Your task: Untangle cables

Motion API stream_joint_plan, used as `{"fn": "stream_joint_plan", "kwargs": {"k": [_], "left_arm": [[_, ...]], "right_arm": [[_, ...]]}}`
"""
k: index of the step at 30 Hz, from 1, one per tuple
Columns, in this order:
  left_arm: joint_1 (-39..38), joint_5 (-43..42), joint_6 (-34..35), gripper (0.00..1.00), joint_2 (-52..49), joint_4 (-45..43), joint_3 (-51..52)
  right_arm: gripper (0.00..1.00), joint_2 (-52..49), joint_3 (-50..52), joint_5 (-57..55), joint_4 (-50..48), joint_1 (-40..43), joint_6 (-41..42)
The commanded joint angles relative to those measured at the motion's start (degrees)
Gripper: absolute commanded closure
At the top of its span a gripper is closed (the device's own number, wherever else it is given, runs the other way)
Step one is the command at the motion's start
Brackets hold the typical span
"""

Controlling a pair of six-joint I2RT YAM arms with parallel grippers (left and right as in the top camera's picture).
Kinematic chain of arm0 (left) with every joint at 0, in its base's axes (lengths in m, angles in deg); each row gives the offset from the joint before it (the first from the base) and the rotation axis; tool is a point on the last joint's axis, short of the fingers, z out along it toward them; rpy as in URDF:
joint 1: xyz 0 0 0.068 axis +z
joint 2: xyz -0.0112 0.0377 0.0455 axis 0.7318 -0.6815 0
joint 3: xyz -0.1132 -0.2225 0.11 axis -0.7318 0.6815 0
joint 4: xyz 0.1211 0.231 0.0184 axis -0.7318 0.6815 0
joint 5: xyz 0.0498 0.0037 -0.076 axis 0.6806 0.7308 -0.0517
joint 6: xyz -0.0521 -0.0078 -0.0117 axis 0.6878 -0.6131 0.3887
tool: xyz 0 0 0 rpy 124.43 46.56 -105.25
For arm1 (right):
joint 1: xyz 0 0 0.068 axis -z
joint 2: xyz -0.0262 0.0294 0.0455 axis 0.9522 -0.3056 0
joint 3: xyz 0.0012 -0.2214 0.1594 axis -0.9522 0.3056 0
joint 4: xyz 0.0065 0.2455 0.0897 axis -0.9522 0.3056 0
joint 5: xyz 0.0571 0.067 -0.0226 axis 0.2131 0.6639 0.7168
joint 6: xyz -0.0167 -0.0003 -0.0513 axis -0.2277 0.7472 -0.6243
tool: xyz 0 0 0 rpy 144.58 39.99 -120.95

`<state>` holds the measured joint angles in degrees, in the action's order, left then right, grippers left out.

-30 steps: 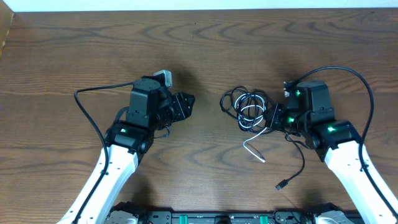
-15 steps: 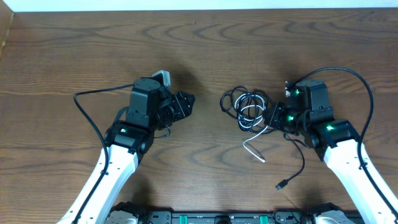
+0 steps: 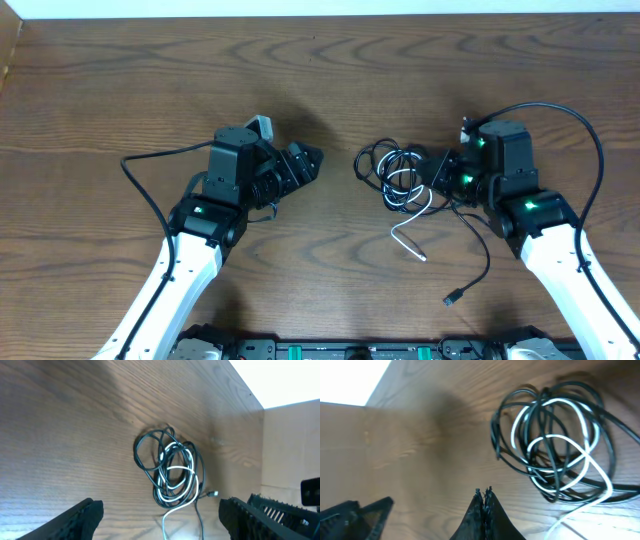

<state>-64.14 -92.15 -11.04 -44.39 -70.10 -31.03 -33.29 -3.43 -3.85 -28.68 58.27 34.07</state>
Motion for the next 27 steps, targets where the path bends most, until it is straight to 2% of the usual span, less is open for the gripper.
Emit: {"fn": "stream_joint_plan", "kwargs": {"k": [1, 7, 12, 16, 19, 20, 23, 27], "left_arm": [[-0.1, -1.5, 0.5, 0.16, -0.2, 0.2, -0.3], [-0.1, -1.3, 0.5, 0.14, -0.2, 0.2, -0.3], [-0.1, -1.3, 0.5, 0.14, -0.2, 0.2, -0.3], [-0.1, -1.3, 0.5, 0.14, -0.2, 0.2, -0.3], [-0.1, -1.5, 0.5, 0.14, -0.2, 0.3, -0.3], [-0.1, -1.5, 0.5, 0.14, -0.2, 0.7, -0.3], [-0.1, -1.5, 0.5, 0.14, -0.2, 2.5, -0.3], [-0.1, -3.0, 0.5, 0.14, -0.2, 3.3, -0.3]], "right_arm": [[0.99, -0.1, -0.8, 2.8, -0.6, 0.3, 3.0], [0.99, -0.1, -0.8, 15.2, -1.1, 0.3, 6.4], [0.99, -0.1, -0.8, 14.6, -3.6, 1.1, 6.6], [0.99, -0.1, -0.8, 10.2, -6.0, 3.6, 16.4], [0.99, -0.1, -0.8, 18.8, -10.2, 4.4, 21.4], [0.99, -0.1, -0.8, 20.7, -12.0, 4.1, 20.7], [0.99, -0.1, -0.8, 22.1, -15.6, 3.5, 11.0], [0.99, -0.1, -0.8, 21.0, -15.2, 3.8, 9.9]]}}
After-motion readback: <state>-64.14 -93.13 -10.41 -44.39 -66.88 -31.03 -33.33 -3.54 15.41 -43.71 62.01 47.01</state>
